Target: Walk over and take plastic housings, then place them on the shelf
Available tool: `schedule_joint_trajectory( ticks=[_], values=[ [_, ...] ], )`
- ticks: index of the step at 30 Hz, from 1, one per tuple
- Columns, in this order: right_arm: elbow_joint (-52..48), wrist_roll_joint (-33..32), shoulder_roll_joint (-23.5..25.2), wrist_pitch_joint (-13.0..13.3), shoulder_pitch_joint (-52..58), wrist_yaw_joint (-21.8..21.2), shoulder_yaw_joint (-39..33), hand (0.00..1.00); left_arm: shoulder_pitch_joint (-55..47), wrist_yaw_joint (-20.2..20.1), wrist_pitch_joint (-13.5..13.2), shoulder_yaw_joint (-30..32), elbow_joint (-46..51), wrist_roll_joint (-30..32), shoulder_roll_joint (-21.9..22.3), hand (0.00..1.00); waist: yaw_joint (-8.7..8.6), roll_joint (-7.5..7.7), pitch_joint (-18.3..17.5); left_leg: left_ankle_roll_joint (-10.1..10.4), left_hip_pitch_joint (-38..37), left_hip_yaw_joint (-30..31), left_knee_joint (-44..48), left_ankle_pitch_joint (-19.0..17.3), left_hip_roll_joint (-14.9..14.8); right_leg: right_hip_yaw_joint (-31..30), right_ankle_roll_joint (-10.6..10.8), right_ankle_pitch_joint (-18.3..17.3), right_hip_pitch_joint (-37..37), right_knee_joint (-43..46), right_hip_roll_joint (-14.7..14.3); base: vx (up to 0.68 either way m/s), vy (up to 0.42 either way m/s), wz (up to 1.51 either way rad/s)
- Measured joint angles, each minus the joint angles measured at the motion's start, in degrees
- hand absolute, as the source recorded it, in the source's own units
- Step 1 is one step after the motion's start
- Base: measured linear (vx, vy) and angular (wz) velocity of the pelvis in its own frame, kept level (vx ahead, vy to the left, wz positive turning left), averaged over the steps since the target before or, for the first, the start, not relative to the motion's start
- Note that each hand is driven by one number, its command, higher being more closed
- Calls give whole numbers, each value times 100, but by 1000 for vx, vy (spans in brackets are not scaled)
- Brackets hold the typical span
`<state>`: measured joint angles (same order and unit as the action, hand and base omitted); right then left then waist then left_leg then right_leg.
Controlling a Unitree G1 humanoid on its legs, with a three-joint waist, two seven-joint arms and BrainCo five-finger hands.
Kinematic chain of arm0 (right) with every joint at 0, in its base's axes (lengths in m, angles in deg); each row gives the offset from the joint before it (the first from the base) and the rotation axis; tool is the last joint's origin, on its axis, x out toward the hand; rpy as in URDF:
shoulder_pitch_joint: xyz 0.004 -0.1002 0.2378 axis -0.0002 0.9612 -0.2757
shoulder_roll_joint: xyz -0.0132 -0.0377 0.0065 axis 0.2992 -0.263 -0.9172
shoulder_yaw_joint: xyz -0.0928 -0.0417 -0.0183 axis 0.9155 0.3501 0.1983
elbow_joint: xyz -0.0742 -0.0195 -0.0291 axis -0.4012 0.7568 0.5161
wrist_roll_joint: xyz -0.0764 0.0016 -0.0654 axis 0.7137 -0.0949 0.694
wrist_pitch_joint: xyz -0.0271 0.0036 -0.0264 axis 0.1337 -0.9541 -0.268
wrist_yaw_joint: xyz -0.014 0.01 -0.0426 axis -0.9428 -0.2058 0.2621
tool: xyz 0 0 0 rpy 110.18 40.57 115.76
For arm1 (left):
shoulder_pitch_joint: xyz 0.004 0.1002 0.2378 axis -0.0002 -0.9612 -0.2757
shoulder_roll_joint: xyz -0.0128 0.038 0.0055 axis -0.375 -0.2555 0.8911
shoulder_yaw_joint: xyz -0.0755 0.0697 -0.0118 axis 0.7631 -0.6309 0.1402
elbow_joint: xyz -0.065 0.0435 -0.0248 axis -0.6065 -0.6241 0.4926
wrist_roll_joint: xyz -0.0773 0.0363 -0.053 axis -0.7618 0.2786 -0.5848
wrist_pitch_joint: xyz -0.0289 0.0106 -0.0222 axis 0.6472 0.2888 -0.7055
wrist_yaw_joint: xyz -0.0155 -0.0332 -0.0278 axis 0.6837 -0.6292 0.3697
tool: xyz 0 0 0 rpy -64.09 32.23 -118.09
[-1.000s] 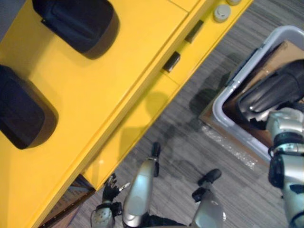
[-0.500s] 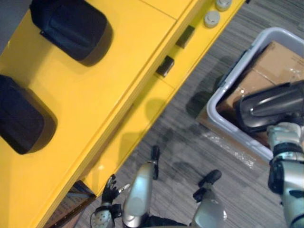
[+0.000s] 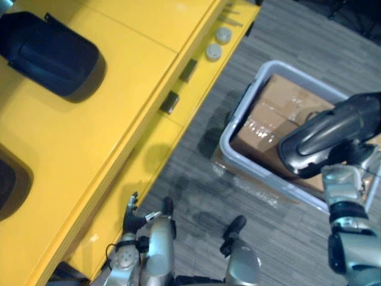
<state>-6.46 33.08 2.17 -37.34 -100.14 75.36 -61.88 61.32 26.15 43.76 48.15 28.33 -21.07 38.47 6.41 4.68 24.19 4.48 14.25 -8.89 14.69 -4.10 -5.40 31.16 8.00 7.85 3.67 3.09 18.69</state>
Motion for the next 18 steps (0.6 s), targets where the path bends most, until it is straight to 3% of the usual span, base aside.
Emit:
schedule_joint_trajectory(
  ticks=[5, 8, 12, 15, 18],
  values=[
    [-1170, 374, 485, 240, 727, 155, 21, 100, 116, 179, 100, 8, 267, 594, -110, 0, -82, 123, -692, 84, -326, -116, -225, 2, -118, -35, 2, 2, -220, -226, -158, 51, -25, -12],
    [-1658, 602, 599, 340, 962, 189, 82, 100, 319, 180, 99, -34, 330, 768, -93, 0, -136, 190, -885, 141, -507, -169, -267, -29, -196, -63, 3, 3, -395, -361, -266, 27, -41, -18],
    [-2232, 1038, 709, 735, 1223, 221, 249, 100, 602, 198, 95, -265, 593, 966, -94, 0, -290, 290, -1246, 210, -652, -299, -425, 10, -263, -164, 9, 6, -414, -480, -347, 14, -28, -16],
    [-2377, 1342, 793, 977, 1343, 240, 345, 100, 804, 307, 94, -582, 1188, 1020, -68, 0, -389, 289, -1331, 229, -846, -340, -500, 22, -293, -173, 11, 7, -584, -554, -389, -2, -20, -7],
    [-2749, 1829, 796, 1337, 1465, 254, 479, 100, 1027, 177, 116, -801, 2013, 878, 130, 0, -413, 177, -1463, 241, -916, -404, -550, 33, -288, -184, 39, 24, -587, -569, -381, -15, 1, -10]
  ],
)
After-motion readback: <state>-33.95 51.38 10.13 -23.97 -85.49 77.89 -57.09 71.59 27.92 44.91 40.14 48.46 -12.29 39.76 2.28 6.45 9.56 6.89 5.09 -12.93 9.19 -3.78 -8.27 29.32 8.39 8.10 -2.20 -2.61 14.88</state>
